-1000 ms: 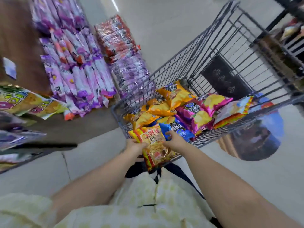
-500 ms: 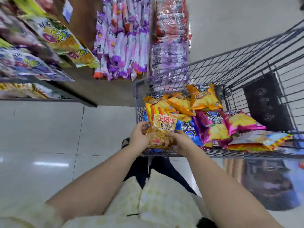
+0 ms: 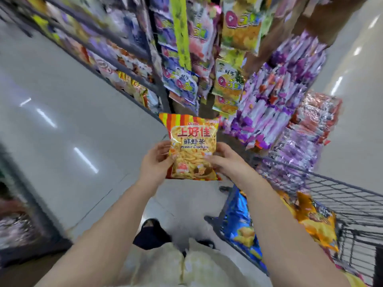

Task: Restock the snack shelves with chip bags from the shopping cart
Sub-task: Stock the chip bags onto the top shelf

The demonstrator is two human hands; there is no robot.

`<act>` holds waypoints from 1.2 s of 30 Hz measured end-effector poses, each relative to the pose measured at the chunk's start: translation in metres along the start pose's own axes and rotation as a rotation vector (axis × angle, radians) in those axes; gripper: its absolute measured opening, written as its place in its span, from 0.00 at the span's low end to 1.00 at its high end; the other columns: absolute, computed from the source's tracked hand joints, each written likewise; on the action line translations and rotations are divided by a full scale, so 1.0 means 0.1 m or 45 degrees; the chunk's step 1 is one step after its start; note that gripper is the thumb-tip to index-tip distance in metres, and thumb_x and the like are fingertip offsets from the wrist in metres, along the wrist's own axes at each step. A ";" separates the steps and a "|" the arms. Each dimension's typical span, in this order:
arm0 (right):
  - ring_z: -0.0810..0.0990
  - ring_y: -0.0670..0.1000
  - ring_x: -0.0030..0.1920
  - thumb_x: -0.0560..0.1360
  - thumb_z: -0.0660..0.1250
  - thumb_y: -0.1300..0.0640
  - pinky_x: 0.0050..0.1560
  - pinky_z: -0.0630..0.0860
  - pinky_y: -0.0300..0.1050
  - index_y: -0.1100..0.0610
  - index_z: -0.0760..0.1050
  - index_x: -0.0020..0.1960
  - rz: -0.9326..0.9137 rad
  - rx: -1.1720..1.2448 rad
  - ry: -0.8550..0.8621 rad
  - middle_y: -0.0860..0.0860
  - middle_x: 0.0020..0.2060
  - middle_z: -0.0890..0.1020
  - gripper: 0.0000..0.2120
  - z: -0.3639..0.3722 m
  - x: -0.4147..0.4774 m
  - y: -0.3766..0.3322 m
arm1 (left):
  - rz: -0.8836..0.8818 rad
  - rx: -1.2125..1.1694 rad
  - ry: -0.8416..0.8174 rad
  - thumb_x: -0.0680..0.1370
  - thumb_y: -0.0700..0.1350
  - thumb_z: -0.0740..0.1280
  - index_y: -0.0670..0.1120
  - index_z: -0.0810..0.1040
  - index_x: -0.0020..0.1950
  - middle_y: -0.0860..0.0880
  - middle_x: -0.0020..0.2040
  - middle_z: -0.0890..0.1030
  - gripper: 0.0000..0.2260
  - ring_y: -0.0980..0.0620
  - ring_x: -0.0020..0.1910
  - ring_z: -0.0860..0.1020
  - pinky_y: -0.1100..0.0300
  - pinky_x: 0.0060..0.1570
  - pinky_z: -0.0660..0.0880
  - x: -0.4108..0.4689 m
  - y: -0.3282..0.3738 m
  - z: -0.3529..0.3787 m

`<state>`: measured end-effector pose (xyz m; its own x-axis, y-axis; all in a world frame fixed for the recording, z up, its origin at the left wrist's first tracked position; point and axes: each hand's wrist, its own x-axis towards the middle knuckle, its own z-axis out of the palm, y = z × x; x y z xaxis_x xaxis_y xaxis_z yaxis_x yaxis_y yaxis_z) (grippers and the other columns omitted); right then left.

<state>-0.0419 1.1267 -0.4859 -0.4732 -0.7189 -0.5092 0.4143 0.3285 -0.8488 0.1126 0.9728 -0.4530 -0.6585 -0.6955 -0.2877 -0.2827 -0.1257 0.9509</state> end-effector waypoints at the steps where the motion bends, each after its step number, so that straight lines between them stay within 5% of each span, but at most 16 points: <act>1: 0.80 0.55 0.59 0.60 0.81 0.40 0.62 0.74 0.63 0.45 0.72 0.63 -0.026 -0.033 -0.071 0.49 0.59 0.81 0.36 0.16 0.15 -0.11 | 0.004 -0.055 0.049 0.77 0.32 0.68 0.49 0.76 0.55 0.54 0.49 0.80 0.14 0.63 0.45 0.79 0.72 0.42 0.74 0.04 0.08 -0.19; 5: 0.79 0.57 0.61 0.65 0.80 0.49 0.62 0.74 0.63 0.53 0.65 0.70 -0.083 -0.078 -0.212 0.54 0.63 0.79 0.39 1.01 0.62 -0.58 | -0.032 -0.324 0.264 0.76 0.36 0.71 0.47 0.77 0.60 0.54 0.48 0.81 0.14 0.68 0.39 0.81 0.74 0.34 0.74 0.26 0.25 -1.01; 11: 0.82 0.56 0.57 0.71 0.74 0.62 0.59 0.77 0.60 0.49 0.72 0.60 -0.250 -0.101 -0.255 0.54 0.59 0.81 0.21 2.54 1.32 -1.30 | 0.059 -0.386 0.382 0.74 0.36 0.72 0.47 0.78 0.59 0.47 0.53 0.83 0.15 0.54 0.50 0.83 0.62 0.45 0.79 0.81 0.51 -2.46; 15: 0.81 0.57 0.58 0.71 0.73 0.67 0.59 0.78 0.58 0.52 0.73 0.59 -0.419 -0.103 -0.237 0.55 0.57 0.82 0.21 3.53 1.86 -1.98 | 0.170 -0.318 0.424 0.74 0.40 0.74 0.48 0.76 0.63 0.48 0.59 0.80 0.19 0.50 0.56 0.80 0.61 0.44 0.79 1.40 0.94 -3.52; 20: 0.83 0.56 0.53 0.72 0.73 0.66 0.51 0.81 0.55 0.55 0.67 0.63 -0.549 -0.081 -0.172 0.57 0.56 0.82 0.24 4.57 2.55 -2.84 | 0.317 -0.276 0.510 0.74 0.43 0.74 0.50 0.74 0.60 0.53 0.53 0.79 0.17 0.57 0.49 0.80 0.66 0.36 0.78 2.08 1.64 -4.60; 23: 0.84 0.53 0.49 0.72 0.73 0.65 0.43 0.81 0.46 0.57 0.68 0.63 -0.641 -0.121 -0.166 0.56 0.53 0.83 0.22 5.04 2.91 -3.31 | 0.363 -0.257 0.550 0.74 0.44 0.74 0.46 0.74 0.64 0.52 0.53 0.79 0.20 0.54 0.51 0.80 0.62 0.41 0.79 2.50 1.97 -5.09; 28: 0.82 0.54 0.53 0.70 0.76 0.58 0.52 0.81 0.55 0.53 0.71 0.61 -0.758 -0.208 -0.128 0.53 0.56 0.81 0.23 5.61 3.68 -4.06 | 0.417 -0.274 0.584 0.75 0.44 0.74 0.47 0.74 0.64 0.48 0.57 0.79 0.20 0.49 0.54 0.81 0.54 0.47 0.81 3.29 2.46 -5.76; 32: 0.82 0.49 0.50 0.71 0.75 0.58 0.44 0.80 0.40 0.55 0.74 0.60 -0.934 -0.234 -0.054 0.50 0.53 0.80 0.19 6.00 4.30 -4.71 | 0.477 -0.244 0.615 0.77 0.41 0.71 0.46 0.75 0.64 0.46 0.57 0.81 0.16 0.48 0.53 0.82 0.53 0.48 0.81 4.02 2.95 -6.25; 36: 0.81 0.48 0.48 0.72 0.75 0.58 0.45 0.79 0.41 0.52 0.74 0.59 -1.106 -0.200 -0.014 0.48 0.50 0.79 0.18 6.35 4.90 -5.47 | 0.541 -0.099 0.609 0.77 0.43 0.71 0.48 0.76 0.65 0.47 0.57 0.81 0.16 0.52 0.52 0.81 0.62 0.41 0.77 4.79 3.58 -6.79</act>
<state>-0.0062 0.2057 -0.1804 -0.5635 -0.7592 0.3257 -0.2003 -0.2569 -0.9455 0.1695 0.1143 -0.1730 -0.3130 -0.9323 0.1814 -0.0025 0.1918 0.9814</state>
